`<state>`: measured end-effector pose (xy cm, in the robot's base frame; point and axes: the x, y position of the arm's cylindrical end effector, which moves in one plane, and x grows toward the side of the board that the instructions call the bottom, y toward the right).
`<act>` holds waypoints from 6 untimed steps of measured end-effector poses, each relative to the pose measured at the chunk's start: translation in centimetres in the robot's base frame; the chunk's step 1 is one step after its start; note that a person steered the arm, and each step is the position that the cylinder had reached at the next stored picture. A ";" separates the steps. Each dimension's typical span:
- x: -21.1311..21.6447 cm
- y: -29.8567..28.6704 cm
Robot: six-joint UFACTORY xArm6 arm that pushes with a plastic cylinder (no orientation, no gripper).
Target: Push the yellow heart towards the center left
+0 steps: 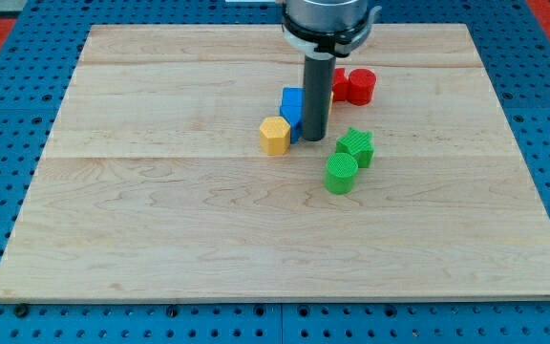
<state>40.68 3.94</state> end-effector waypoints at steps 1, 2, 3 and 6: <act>-3.1 3.9; -5.3 8.0; -7.5 4.3; -8.5 -13.7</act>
